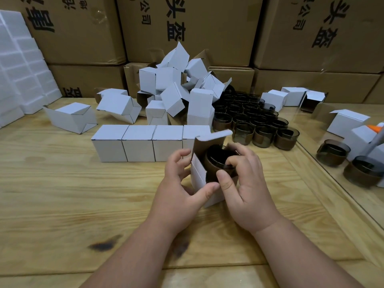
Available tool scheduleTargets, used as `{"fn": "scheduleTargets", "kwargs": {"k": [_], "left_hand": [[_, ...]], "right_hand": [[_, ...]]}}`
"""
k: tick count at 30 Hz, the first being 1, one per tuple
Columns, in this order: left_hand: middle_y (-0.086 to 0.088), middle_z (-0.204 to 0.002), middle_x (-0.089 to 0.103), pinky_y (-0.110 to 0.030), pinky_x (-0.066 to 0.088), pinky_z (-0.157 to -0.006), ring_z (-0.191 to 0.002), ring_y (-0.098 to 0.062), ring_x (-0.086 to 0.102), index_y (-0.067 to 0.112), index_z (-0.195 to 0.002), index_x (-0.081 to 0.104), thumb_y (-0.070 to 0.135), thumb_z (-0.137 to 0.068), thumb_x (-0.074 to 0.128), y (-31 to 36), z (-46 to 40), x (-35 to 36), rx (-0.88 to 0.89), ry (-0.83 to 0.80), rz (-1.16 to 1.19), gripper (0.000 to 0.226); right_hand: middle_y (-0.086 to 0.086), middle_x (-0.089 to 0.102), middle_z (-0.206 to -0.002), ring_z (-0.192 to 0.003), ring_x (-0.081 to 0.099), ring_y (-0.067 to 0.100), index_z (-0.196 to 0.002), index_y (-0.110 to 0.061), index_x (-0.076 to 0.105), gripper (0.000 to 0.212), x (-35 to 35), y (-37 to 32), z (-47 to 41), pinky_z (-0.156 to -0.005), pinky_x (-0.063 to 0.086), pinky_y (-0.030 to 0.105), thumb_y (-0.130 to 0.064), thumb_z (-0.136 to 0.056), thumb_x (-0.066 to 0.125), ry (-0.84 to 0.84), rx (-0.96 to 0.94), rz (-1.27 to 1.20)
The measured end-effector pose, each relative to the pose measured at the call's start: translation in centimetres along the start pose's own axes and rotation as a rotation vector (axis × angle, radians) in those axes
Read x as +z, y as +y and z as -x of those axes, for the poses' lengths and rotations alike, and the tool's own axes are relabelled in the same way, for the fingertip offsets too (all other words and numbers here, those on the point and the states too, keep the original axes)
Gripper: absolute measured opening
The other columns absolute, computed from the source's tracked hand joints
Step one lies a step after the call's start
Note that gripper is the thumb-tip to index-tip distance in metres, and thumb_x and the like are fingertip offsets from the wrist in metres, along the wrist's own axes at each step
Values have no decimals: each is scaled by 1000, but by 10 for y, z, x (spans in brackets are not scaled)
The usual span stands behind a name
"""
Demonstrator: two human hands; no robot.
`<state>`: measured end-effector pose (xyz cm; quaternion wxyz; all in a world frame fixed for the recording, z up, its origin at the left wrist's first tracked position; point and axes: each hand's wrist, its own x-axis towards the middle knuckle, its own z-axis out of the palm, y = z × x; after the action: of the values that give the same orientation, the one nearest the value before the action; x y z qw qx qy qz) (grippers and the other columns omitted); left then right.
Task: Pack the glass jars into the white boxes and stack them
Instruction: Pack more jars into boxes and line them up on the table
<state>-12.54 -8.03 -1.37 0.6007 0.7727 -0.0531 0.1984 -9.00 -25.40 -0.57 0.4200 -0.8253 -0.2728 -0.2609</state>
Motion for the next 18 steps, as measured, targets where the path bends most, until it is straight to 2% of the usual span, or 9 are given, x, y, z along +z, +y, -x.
{"fn": "scheduleTargets", "kwargs": {"k": [3, 5, 8, 9, 11, 13, 15, 18], "left_hand": [[23, -135, 61, -35, 60, -82, -122, 1, 61, 63, -123, 39, 68, -64, 80, -2, 0, 0, -13, -6, -13, 72], [22, -130, 64, -37, 62, -77, -106, 6, 66, 58, -124, 45, 73, -64, 78, -3, 1, -1, -26, -20, -37, 70], [26, -125, 64, -35, 62, -71, -89, -3, 71, 54, -120, 54, 73, -67, 75, -2, 1, -1, -20, -34, -61, 59], [27, -128, 62, -32, 61, -71, -91, -4, 71, 54, -116, 57, 72, -69, 73, 0, 1, -1, -8, -35, -66, 54], [32, -137, 54, -25, 58, -77, -107, 1, 66, 55, -110, 61, 68, -72, 71, 1, 0, -2, 30, -37, -82, 41], [42, -139, 46, -15, 52, -80, -121, 9, 57, 55, -106, 65, 66, -74, 67, 2, 0, -3, 52, -37, -95, 34], [45, -140, 42, -10, 48, -82, -128, 14, 49, 49, -106, 69, 64, -77, 65, 2, 1, -3, 66, -40, -94, 33], [38, -148, 44, -11, 50, -83, -131, 13, 48, 40, -108, 72, 53, -86, 65, 1, 1, -3, 85, -70, -80, 26]], "right_hand": [[-18, 31, -151, -146, 25, 5, -103, -36, 54, 13, 0, -2, 1, -109, 20, 10, -46, -97, 48, -50, 64, -4], [-14, 31, -155, -147, 23, 5, -97, -35, 58, 14, 0, -1, 1, -109, 16, 6, -45, -97, 47, -68, 67, 8], [-12, 31, -156, -148, 23, 3, -90, -31, 64, 22, -1, -2, 1, -112, 16, 8, -40, -99, 46, -94, 34, 17], [-12, 31, -157, -149, 25, 3, -92, -29, 66, 23, -1, -3, 0, -114, 20, 11, -38, -99, 46, -98, 31, -8], [-11, 34, -157, -149, 31, 7, -105, -26, 66, 20, -1, -4, -1, -113, 30, 16, -34, -100, 48, -73, 29, -103], [-7, 40, -156, -146, 38, 11, -125, -26, 59, 27, 0, -5, 0, -111, 38, 20, -30, -101, 47, 17, 39, -217], [-4, 49, -149, -137, 50, 15, -137, -27, 51, 36, -1, -4, 0, -105, 45, 24, -27, -102, 45, 113, 111, -342], [-22, 62, -129, -126, 57, 3, -141, -27, 49, 40, 0, -4, -2, -95, 45, 13, -25, -101, 45, 151, 239, -457]]}}
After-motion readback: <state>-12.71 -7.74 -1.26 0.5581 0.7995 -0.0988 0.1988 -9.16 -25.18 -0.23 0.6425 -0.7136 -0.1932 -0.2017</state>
